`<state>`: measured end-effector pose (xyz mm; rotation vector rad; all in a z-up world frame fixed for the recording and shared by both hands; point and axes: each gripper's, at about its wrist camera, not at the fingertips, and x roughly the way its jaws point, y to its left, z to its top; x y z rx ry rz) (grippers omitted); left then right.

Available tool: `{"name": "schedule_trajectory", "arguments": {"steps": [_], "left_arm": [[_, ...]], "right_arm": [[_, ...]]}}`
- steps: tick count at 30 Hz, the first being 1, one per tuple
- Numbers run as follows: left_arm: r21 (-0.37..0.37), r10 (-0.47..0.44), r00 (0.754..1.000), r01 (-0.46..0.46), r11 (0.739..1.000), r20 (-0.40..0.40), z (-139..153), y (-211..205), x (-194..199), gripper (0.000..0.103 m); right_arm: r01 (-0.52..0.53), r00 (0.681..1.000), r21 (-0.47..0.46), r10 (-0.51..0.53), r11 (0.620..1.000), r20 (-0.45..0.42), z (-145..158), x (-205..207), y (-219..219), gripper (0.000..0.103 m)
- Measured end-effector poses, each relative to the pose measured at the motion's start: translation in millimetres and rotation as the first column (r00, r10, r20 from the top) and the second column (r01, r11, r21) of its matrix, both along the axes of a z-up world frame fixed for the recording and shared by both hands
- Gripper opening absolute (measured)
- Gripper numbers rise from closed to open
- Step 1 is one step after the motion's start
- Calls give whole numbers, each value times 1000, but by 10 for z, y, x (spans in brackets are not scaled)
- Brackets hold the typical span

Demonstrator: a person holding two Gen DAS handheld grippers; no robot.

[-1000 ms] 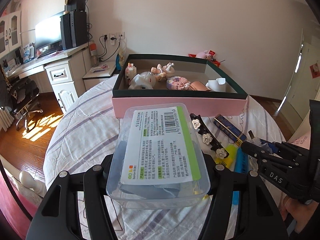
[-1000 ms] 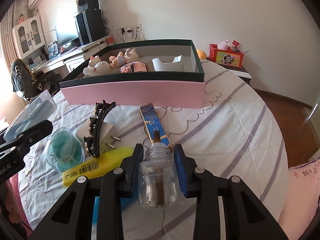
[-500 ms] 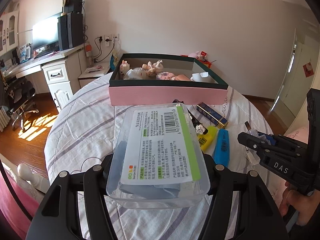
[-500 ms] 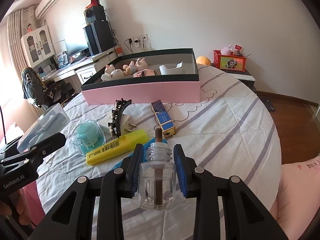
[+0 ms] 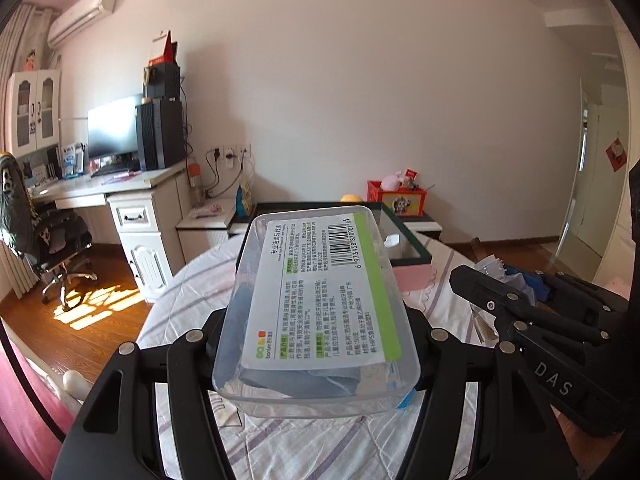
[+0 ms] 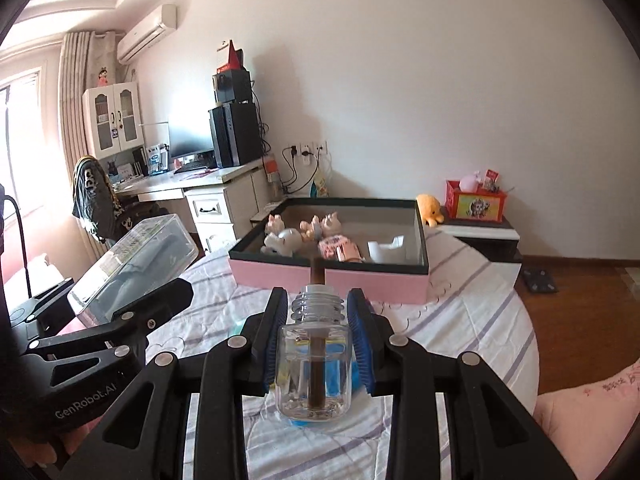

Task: Organize rigid objects
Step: 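Carry the plastic case and glass bottle into the pink box and open both tools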

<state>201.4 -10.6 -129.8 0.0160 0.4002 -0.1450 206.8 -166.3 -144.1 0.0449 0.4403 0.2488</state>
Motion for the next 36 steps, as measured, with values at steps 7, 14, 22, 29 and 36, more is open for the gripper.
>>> {"name": "schedule_trajectory", "arguments": {"steps": [7, 14, 22, 29, 36], "left_arm": [[2, 38, 994, -39, 999, 103, 333, 56, -174, 64], [7, 56, 991, -57, 998, 122, 404, 88, -248, 64], [20, 62, 990, -65, 998, 125, 385, 31, -279, 64], [59, 45, 991, -53, 997, 123, 386, -47, -73, 64], [110, -7, 999, 2, 994, 45, 336, -189, 768, 64]], "right_arm": [[-8, 994, -31, 11, 999, 107, 415, -185, 147, 32], [-14, 992, -47, 20, 999, 127, 521, -227, 232, 32], [-12, 992, -56, 20, 998, 128, 496, -187, 228, 32], [-12, 993, -63, 19, 998, 115, 474, 42, 214, 32], [14, 997, -114, -5, 993, 77, 408, 726, 165, 32]]}}
